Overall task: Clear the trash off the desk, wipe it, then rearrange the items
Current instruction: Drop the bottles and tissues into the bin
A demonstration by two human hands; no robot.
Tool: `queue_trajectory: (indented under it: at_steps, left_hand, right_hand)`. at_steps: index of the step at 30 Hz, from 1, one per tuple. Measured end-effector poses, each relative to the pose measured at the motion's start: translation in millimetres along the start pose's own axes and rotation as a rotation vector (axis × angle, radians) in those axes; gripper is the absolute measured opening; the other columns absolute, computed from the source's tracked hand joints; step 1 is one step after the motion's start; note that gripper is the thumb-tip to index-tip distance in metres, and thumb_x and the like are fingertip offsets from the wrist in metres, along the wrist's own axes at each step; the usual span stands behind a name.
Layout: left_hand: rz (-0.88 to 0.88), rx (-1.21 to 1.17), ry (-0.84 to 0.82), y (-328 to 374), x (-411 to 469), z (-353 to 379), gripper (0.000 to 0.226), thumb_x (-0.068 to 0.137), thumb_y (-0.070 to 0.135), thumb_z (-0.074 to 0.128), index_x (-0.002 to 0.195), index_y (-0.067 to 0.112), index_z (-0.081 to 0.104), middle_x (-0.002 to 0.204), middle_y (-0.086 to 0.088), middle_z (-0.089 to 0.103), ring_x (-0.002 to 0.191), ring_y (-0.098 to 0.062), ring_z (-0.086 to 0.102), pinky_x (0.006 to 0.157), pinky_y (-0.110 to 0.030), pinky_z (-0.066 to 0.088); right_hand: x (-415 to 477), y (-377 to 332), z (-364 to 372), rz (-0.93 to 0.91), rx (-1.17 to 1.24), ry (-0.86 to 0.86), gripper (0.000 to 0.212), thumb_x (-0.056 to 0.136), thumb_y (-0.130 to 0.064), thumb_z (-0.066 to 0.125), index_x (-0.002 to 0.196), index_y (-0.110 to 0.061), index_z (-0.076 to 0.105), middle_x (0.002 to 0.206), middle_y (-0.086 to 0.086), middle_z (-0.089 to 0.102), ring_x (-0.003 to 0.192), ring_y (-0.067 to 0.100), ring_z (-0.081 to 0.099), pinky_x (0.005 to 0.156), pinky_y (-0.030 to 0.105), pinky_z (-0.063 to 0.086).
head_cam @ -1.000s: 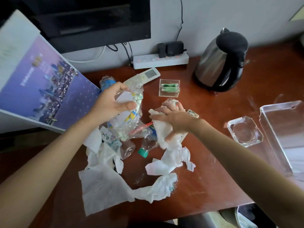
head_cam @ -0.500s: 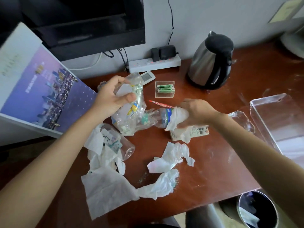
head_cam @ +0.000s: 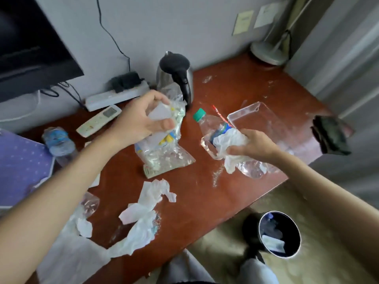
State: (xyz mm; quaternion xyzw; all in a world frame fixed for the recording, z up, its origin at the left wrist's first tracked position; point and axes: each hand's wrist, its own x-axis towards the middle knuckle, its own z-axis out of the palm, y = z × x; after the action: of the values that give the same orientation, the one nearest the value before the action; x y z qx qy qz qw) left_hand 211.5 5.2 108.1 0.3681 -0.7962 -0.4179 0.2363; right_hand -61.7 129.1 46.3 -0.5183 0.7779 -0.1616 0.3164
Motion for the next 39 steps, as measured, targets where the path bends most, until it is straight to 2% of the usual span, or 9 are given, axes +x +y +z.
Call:
queue_trajectory:
  at_steps: [6, 8, 11, 15, 21, 24, 30, 34, 39]
  left_hand:
    - [-0.004, 0.015, -0.128, 55, 10, 115, 0.062, 0.043, 0.08, 0.065, 0.091, 0.044, 0.052, 0.1, 0.017, 0.057, 0.097, 0.029, 0.042, 0.08, -0.005, 0.037]
    - [-0.018, 0.023, -0.146, 73, 9, 155, 0.058, 0.048, 0.071, 0.069, 0.093, 0.038, 0.054, 0.092, 0.002, 0.054, 0.08, 0.017, 0.051, 0.073, 0.002, 0.034]
    - [0.005, 0.132, -0.149, 97, 9, 204, 0.049, 0.051, 0.066, 0.067, 0.091, 0.042, 0.052, 0.076, -0.011, 0.047, 0.061, 0.0, 0.038, 0.059, -0.008, 0.031]
    - [-0.05, 0.165, -0.191, 126, 11, 255, 0.051, 0.046, 0.071, 0.063, 0.091, 0.052, 0.047, 0.083, 0.015, 0.045, 0.069, 0.015, 0.04, 0.061, -0.014, 0.031]
    - [-0.031, 0.132, -0.27, 143, 26, 311, 0.053, 0.053, 0.066, 0.062, 0.101, 0.052, 0.045, 0.102, -0.012, 0.053, 0.083, -0.007, 0.045, 0.067, -0.007, 0.032]
    - [-0.027, 0.15, -0.302, 144, 42, 331, 0.051, 0.052, 0.072, 0.06, 0.098, 0.059, 0.044, 0.1, -0.003, 0.053, 0.09, -0.009, 0.045, 0.071, -0.019, 0.033]
    - [-0.05, 0.134, -0.338, 158, 46, 380, 0.053, 0.052, 0.072, 0.061, 0.101, 0.059, 0.043, 0.09, 0.007, 0.047, 0.085, -0.004, 0.042, 0.068, -0.016, 0.031]
    - [-0.085, 0.164, -0.292, 169, 28, 425, 0.054, 0.054, 0.068, 0.06, 0.104, 0.053, 0.044, 0.091, 0.003, 0.048, 0.082, -0.007, 0.043, 0.065, -0.007, 0.031]
    - [-0.207, 0.153, -0.147, 186, -13, 502, 0.046, 0.055, 0.067, 0.06, 0.097, 0.057, 0.044, 0.076, 0.013, 0.04, 0.075, -0.008, 0.042, 0.065, -0.018, 0.031]
  right_hand:
    - [-42, 93, -56, -0.046, -0.005, 0.009, 0.032, 0.066, -0.04, 0.076, 0.081, -0.016, 0.06, 0.079, -0.003, 0.064, 0.076, 0.018, 0.062, 0.071, 0.037, 0.048]
    - [-50, 125, -71, -0.089, -0.046, -0.022, 0.037, 0.066, -0.043, 0.076, 0.081, -0.015, 0.058, 0.083, -0.001, 0.062, 0.078, 0.02, 0.059, 0.067, 0.036, 0.045]
    - [-63, 172, -95, -0.122, -0.089, -0.052, 0.039, 0.066, -0.045, 0.076, 0.082, -0.017, 0.054, 0.087, 0.0, 0.058, 0.079, 0.019, 0.055, 0.065, 0.031, 0.039]
    - [-79, 223, -119, -0.116, -0.07, -0.087, 0.041, 0.064, -0.044, 0.077, 0.087, -0.017, 0.056, 0.09, 0.001, 0.062, 0.082, 0.019, 0.058, 0.072, 0.036, 0.047]
    - [-90, 275, -134, -0.014, 0.028, -0.101, 0.039, 0.064, -0.043, 0.078, 0.088, -0.02, 0.057, 0.086, -0.005, 0.065, 0.083, 0.016, 0.061, 0.077, 0.035, 0.048]
    - [-91, 294, -139, 0.028, 0.07, -0.099, 0.038, 0.064, -0.046, 0.079, 0.088, -0.025, 0.057, 0.087, -0.01, 0.063, 0.084, 0.012, 0.06, 0.074, 0.03, 0.047]
    - [-97, 344, -150, 0.042, 0.119, -0.107, 0.041, 0.059, -0.047, 0.079, 0.088, -0.027, 0.059, 0.088, -0.01, 0.066, 0.082, 0.009, 0.063, 0.079, 0.036, 0.052]
    - [-104, 388, -153, 0.006, 0.075, -0.148, 0.053, 0.051, -0.058, 0.073, 0.088, -0.024, 0.059, 0.09, -0.004, 0.063, 0.083, 0.014, 0.061, 0.079, 0.043, 0.051]
    - [-115, 453, -159, -0.087, 0.05, -0.27, 0.055, 0.053, -0.058, 0.073, 0.092, -0.023, 0.058, 0.093, -0.003, 0.062, 0.086, 0.016, 0.061, 0.08, 0.045, 0.051]
